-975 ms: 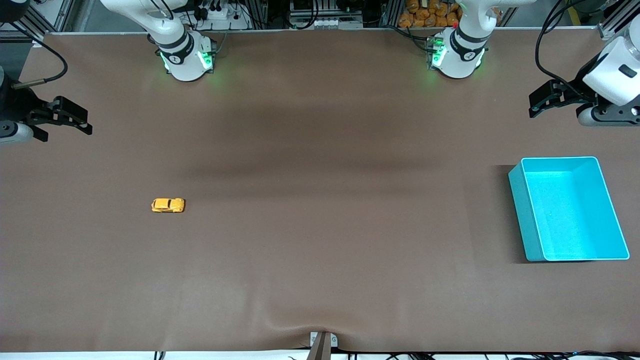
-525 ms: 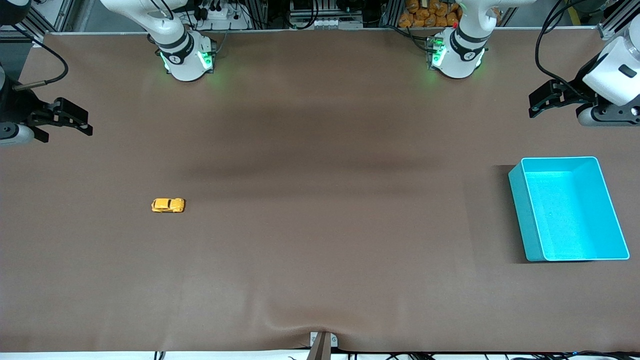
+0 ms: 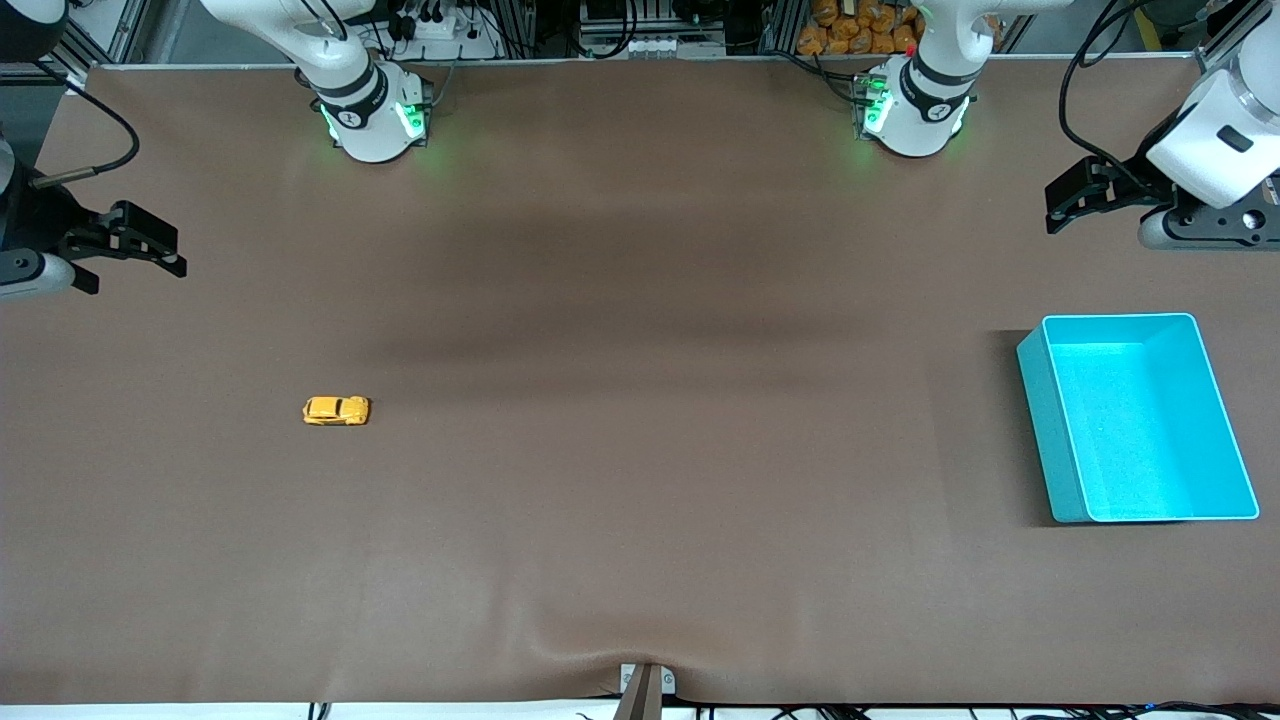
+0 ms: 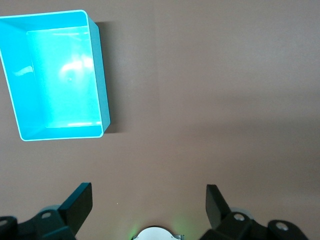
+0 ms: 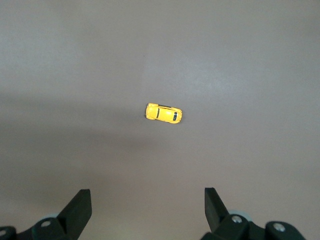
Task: Wind and store yellow beetle car
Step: 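Reach the right gripper down toward the yellow beetle car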
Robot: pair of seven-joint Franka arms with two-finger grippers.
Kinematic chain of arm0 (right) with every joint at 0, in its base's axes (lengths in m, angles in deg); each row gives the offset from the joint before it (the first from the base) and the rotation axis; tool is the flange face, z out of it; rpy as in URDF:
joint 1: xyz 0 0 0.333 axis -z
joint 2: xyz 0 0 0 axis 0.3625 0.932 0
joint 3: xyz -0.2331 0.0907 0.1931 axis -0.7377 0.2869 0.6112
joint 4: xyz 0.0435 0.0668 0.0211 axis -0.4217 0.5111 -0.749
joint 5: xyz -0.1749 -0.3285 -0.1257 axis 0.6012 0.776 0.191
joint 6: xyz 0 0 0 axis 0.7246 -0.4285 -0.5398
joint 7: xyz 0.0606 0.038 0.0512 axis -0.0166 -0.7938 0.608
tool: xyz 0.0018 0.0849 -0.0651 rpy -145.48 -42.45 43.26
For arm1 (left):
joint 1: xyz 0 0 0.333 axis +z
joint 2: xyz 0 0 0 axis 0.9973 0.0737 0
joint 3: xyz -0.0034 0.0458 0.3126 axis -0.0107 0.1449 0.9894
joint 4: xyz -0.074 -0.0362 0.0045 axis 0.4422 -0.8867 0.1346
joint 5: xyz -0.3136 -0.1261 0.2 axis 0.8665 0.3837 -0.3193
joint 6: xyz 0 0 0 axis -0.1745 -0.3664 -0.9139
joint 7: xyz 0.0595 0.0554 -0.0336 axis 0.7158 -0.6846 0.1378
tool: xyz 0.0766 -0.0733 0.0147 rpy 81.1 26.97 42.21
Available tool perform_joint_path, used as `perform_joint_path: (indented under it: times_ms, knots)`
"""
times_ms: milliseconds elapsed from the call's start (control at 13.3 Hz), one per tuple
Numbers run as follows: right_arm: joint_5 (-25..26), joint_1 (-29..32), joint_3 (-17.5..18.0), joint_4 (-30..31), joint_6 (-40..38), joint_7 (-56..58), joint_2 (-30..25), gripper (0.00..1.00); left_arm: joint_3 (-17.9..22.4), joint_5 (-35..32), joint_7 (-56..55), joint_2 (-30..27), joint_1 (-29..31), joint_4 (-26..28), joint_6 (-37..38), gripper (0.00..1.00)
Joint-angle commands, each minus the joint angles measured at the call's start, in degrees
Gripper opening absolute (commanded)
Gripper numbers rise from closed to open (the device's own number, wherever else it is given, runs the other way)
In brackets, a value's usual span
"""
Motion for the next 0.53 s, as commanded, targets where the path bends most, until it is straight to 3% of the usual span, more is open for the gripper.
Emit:
perform_joint_path:
  times_ms: [0,450]
  knots:
    - [-1.06,0.46,-0.08,1.17,0.51,1.69,-0.13,1.0,-3.11,-0.62,-3.06,-0.5,-0.1,-1.01,1.44,1.0]
    - [-1.06,0.02,2.37,13.02,10.96,3.44,0.22,1.0,-4.7,-0.71,-2.9,-0.06,0.08,-0.65,1.62,1.0]
